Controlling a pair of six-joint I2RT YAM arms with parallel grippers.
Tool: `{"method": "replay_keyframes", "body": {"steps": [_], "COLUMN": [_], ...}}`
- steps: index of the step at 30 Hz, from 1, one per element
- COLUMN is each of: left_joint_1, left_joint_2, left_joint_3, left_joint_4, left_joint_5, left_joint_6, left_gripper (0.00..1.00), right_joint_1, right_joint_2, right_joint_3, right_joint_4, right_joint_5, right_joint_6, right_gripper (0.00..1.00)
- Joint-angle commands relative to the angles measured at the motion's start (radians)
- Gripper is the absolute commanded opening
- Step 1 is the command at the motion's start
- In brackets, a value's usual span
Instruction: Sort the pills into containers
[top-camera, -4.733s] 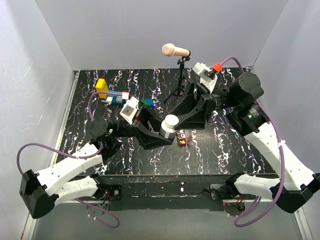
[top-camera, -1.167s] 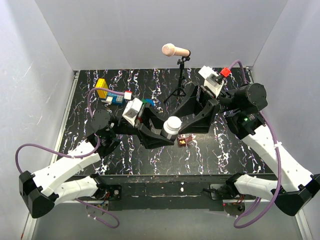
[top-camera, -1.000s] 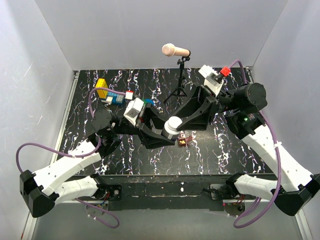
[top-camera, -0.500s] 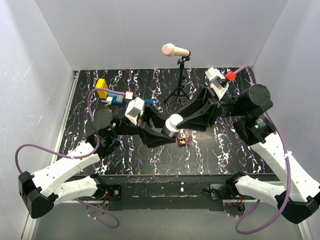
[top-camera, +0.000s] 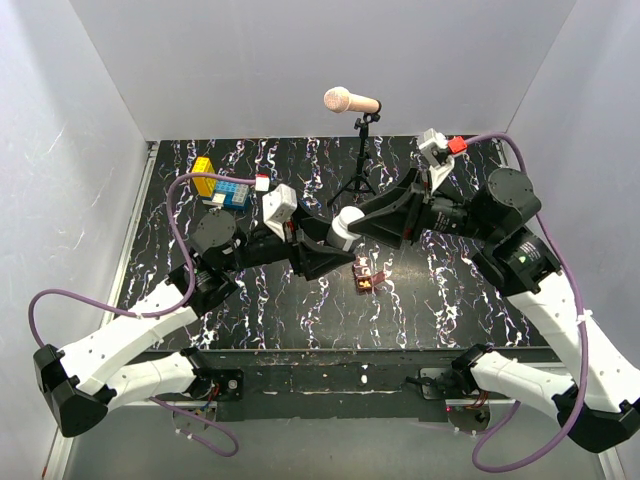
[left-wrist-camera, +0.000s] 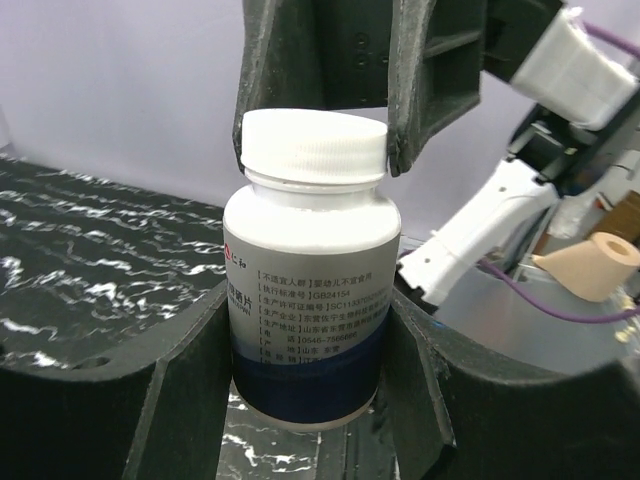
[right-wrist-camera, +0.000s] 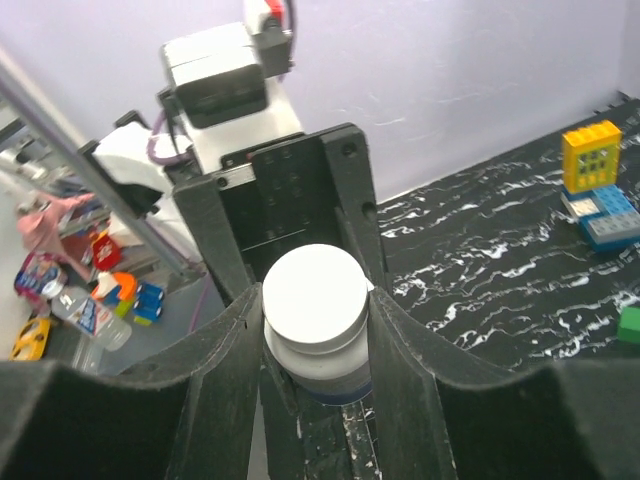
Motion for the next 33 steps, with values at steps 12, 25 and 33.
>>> {"method": "replay_keyframes", "body": {"steps": [12, 25, 33], "left_joint_1": [0.003, -0.055, -0.057], "left_joint_2": [0.04, 0.089, 0.057], "left_joint_3": [0.116, 0.132, 0.12], "left_joint_4": [-0.087, -0.16, -0.215], "left_joint_5": [-0.468, -0.589, -0.568], "left_joint_6": [0.109, 0.185, 0.181], "left_gripper": [0.0, 0.0, 0.0], "right_joint_1": [0.068, 0.103, 0.102], "right_joint_2": [0.059, 0.094, 0.04], "right_joint_3": [0.094, 0.123, 0.101], "right_joint_4": [-0.303, -0.326, -0.296], "right_joint_5": [0.388, 0.553, 0.551], "right_joint_6": [-0.058, 0.036, 0.033], "right_gripper": [0.16, 0.22, 0.59]}}
